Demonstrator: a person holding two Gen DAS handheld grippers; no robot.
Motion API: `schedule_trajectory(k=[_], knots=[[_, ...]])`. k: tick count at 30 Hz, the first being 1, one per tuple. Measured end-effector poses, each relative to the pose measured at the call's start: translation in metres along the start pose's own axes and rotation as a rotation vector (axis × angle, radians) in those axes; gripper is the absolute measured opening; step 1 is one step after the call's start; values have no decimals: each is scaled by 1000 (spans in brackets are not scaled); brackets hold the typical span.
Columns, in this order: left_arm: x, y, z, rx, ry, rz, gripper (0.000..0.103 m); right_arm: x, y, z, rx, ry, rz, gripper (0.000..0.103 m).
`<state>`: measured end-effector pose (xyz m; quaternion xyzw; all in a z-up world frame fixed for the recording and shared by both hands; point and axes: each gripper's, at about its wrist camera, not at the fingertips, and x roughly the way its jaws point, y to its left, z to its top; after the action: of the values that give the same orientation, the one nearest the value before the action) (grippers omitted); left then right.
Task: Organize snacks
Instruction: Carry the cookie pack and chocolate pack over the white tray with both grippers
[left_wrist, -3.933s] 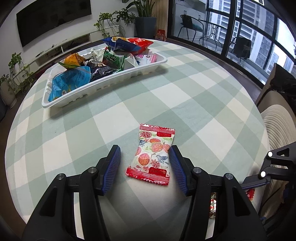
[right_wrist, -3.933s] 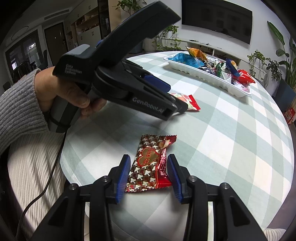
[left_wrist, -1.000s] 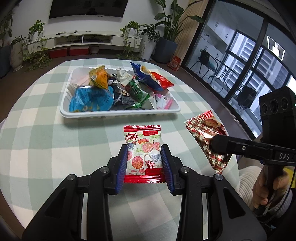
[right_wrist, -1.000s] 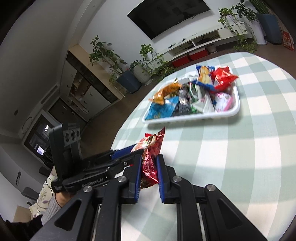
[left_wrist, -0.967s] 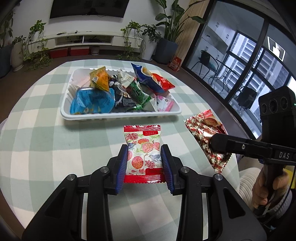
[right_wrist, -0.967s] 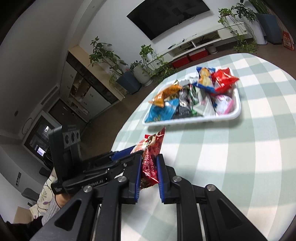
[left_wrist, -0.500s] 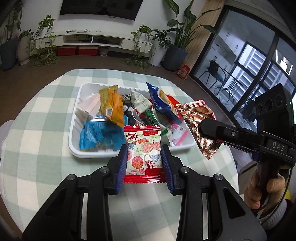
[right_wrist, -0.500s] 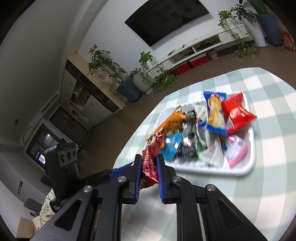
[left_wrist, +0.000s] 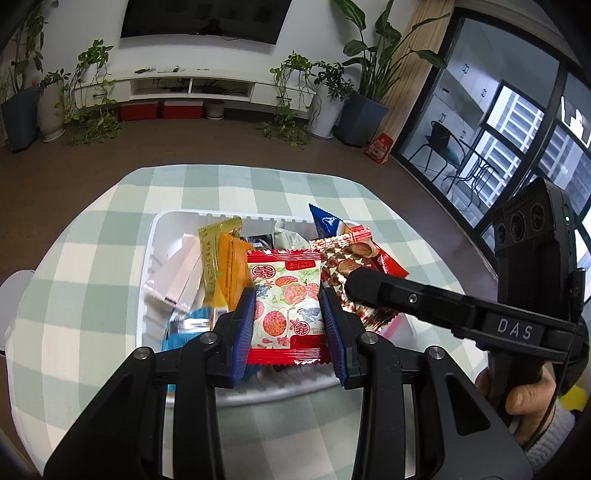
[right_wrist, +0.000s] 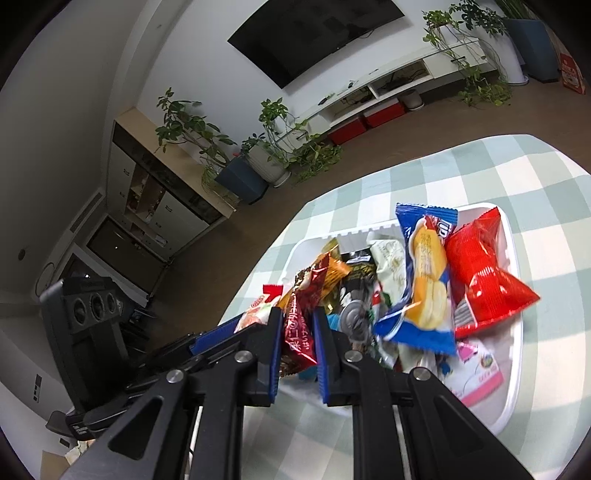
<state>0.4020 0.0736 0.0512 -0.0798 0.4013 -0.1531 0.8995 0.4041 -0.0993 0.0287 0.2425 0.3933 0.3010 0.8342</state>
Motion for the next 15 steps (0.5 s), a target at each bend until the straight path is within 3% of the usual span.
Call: schedule_trajectory(k=[15], knots=[[39, 1, 15, 42, 10, 53, 34, 21, -16, 13, -14, 1, -42, 18]])
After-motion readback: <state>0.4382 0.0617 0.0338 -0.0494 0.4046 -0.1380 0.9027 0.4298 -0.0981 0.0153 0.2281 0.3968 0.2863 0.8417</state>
